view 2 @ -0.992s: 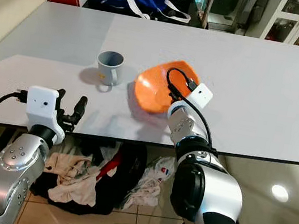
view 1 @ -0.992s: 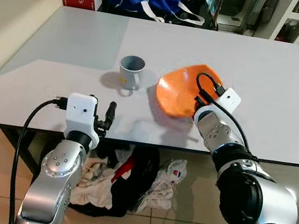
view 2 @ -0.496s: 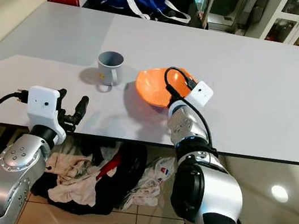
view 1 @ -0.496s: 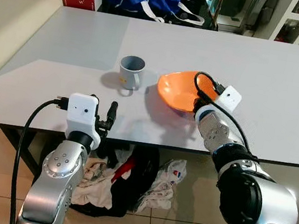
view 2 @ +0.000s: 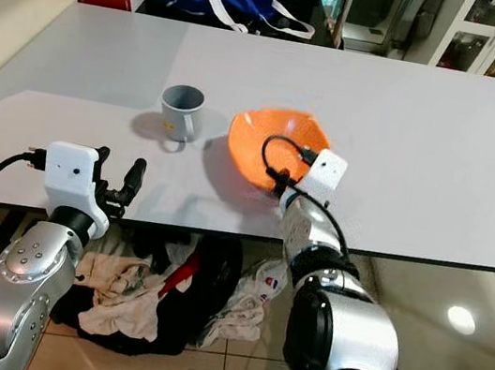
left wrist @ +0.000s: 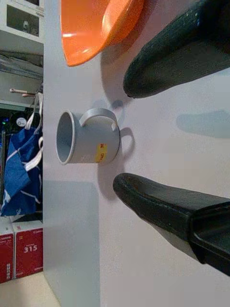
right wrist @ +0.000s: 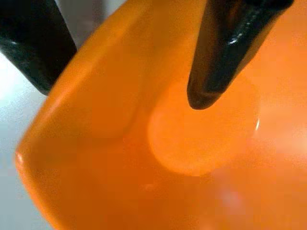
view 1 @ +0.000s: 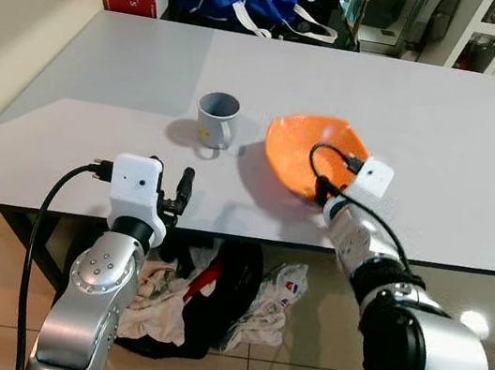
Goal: Setting the table
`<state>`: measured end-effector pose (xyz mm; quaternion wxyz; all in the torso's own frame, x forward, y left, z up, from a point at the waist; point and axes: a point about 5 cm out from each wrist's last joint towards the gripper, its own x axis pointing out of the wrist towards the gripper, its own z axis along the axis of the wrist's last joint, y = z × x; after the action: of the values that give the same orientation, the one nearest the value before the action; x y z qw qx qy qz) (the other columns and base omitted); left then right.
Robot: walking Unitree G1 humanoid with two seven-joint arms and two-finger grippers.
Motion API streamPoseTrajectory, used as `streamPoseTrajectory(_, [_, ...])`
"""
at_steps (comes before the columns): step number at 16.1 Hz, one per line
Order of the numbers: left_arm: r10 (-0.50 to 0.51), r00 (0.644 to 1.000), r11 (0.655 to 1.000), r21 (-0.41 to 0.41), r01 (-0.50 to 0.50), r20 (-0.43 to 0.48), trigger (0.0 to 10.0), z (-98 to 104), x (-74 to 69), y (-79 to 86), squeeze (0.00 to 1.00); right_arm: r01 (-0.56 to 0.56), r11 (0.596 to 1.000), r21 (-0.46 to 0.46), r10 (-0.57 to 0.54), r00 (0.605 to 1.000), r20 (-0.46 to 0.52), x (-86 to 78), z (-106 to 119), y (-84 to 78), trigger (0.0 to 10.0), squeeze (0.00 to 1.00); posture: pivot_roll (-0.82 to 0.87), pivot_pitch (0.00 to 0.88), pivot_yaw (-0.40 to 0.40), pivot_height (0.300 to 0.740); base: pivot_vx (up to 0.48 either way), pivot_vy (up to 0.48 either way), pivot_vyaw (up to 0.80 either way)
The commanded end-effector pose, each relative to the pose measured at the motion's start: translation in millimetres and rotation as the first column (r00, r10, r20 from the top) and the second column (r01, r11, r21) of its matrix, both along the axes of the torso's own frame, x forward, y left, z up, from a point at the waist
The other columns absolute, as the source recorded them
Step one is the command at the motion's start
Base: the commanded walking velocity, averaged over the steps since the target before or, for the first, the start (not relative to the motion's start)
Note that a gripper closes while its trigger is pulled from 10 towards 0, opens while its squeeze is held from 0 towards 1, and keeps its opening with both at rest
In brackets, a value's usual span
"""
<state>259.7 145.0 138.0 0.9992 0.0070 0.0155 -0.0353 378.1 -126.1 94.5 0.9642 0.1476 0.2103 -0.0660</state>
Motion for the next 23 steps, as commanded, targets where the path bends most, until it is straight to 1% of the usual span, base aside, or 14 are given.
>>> streamPoseTrajectory(1, [0.003, 1.000, 1.000, 0.006, -0.003, -0.002, 10.0, 1.4, -1.4, 0.1, 0.00, -0.024, 0.998, -0.055, 0.026, 0.999, 0.042, 3.2, 6.9, 0.8, 10.0, 1.00, 0.08, 0.000, -0.004, 0.740, 0.000, 0.000, 0.00])
streamPoseTrajectory(2, [0.002, 1.000, 1.000, 0.006, -0.002, -0.001, 10.0, 1.4, -0.8, 0.3, 0.00, -0.052, 0.989, -0.138, 0.071, 0.988, 0.136, 9.9, 23.2, 3.7, 10.0, 0.00, 0.08, 0.000, -0.003, 0.740, 0.000, 0.000, 0.00])
streamPoseTrajectory(3, [0.002, 1.000, 1.000, 0.007, -0.002, 0.000, 10.0, 1.4, -0.6, 0.4, 0.00, -0.059, 0.985, -0.161, 0.085, 0.983, 0.165, 11.8, 28.4, 4.8, 10.0, 0.00, 0.08, 0.000, -0.003, 0.740, 0.000, 0.000, 0.00])
streamPoseTrajectory(5, [0.002, 1.000, 1.000, 0.006, -0.002, 0.003, 10.0, 1.8, 1.5, 0.1, 0.00, -0.084, 0.964, -0.253, 0.154, 0.950, 0.271, 18.0, 49.2, 11.1, 10.0, 0.00, 0.07, 0.000, -0.002, 0.740, 0.000, 0.000, 0.00])
streamPoseTrajectory(6, [0.001, 1.000, 1.000, 0.005, -0.001, 0.005, 10.0, 2.2, 2.0, -0.4, 0.00, -0.082, 0.961, -0.265, 0.162, 0.941, 0.296, 19.1, 54.0, 12.2, 10.0, 0.00, 0.07, 0.000, -0.002, 0.740, 0.000, 0.000, 0.00])
streamPoseTrajectory(7, [0.000, 1.000, 1.000, 0.005, 0.000, 0.008, 10.0, 2.6, 2.5, -1.1, 0.00, -0.064, 0.958, -0.280, 0.166, 0.919, 0.357, 21.0, 64.5, 13.3, 10.0, 0.00, 0.06, 0.000, -0.001, 0.740, 0.000, 0.000, 0.00])
streamPoseTrajectory(9, [0.003, 1.000, 1.000, 0.004, -0.003, 0.009, 10.0, 2.1, 2.6, -1.0, 0.00, -0.049, 0.947, -0.317, 0.187, 0.887, 0.422, 22.0, 75.4, 13.8, 10.0, 0.00, 0.06, 0.000, -0.002, 0.740, 0.000, 0.000, 0.00])
streamPoseTrajectory(11, [0.003, 1.000, 1.000, 0.004, -0.004, 0.008, 10.0, 2.0, 2.8, -1.1, 0.00, -0.050, 0.942, -0.332, 0.197, 0.883, 0.427, 21.1, 74.5, 10.1, 10.0, 0.00, 0.06, 0.000, -0.001, 0.740, 0.000, 0.000, 0.00])
streamPoseTrajectory(13, [-0.001, 1.000, 1.000, 0.003, 0.001, 0.009, 10.0, 2.0, 3.0, -1.6, 0.00, -0.051, 0.948, -0.314, 0.177, 0.905, 0.388, 17.3, 60.6, 5.7, 10.0, 0.00, 0.06, 0.000, 0.000, 0.740, 0.000, 0.000, 0.00])
streamPoseTrajectory(15, [-0.002, 1.000, 1.000, 0.001, 0.002, 0.007, 10.0, 1.6, 2.9, -1.8, 0.00, -0.054, 0.948, -0.314, 0.177, 0.908, 0.379, 14.4, 54.4, 6.3, 10.0, 0.00, 0.06, 0.000, 0.001, 0.740, 0.000, 0.000, 0.00])
streamPoseTrajectory(18, [-0.003, 1.000, 1.000, 0.001, 0.003, 0.005, 10.0, 0.8, 2.6, -1.6, 0.00, -0.044, 0.941, -0.336, 0.189, 0.892, 0.410, 14.1, 58.7, 3.7, 10.0, 0.00, 0.06, 0.000, 0.004, 0.740, 0.000, 0.000, 0.00])
streamPoseTrajectory(20, [-0.004, 1.000, 1.000, 0.004, 0.004, 0.009, 10.0, 1.2, 4.3, -1.2, 0.00, 0.000, 0.926, -0.377, 0.195, 0.856, 0.479, 16.1, 75.5, -11.4, 10.0, 0.00, 0.05, 0.000, 0.001, 0.740, 0.000, 0.000, 0.00])
streamPoseTrajectory(22, [-0.003, 1.000, 1.000, 0.003, 0.003, 0.014, 10.0, 1.7, 6.8, -0.8, 0.00, 0.060, 0.906, -0.419, 0.193, 0.822, 0.536, 14.4, 90.0, -32.7, 10.0, 0.00, 0.04, 0.000, 0.000, 0.740, 0.000, 0.000, 0.00])
streamPoseTrajectory(23, [-0.003, 1.000, 1.000, 0.003, 0.003, 0.016, 10.0, 1.9, 7.6, -0.7, 0.00, 0.092, 0.901, -0.425, 0.177, 0.816, 0.550, 13.3, 93.5, -41.8, 10.0, 0.00, 0.04, 0.000, 0.001, 0.740, 0.000, 0.000, 0.00])
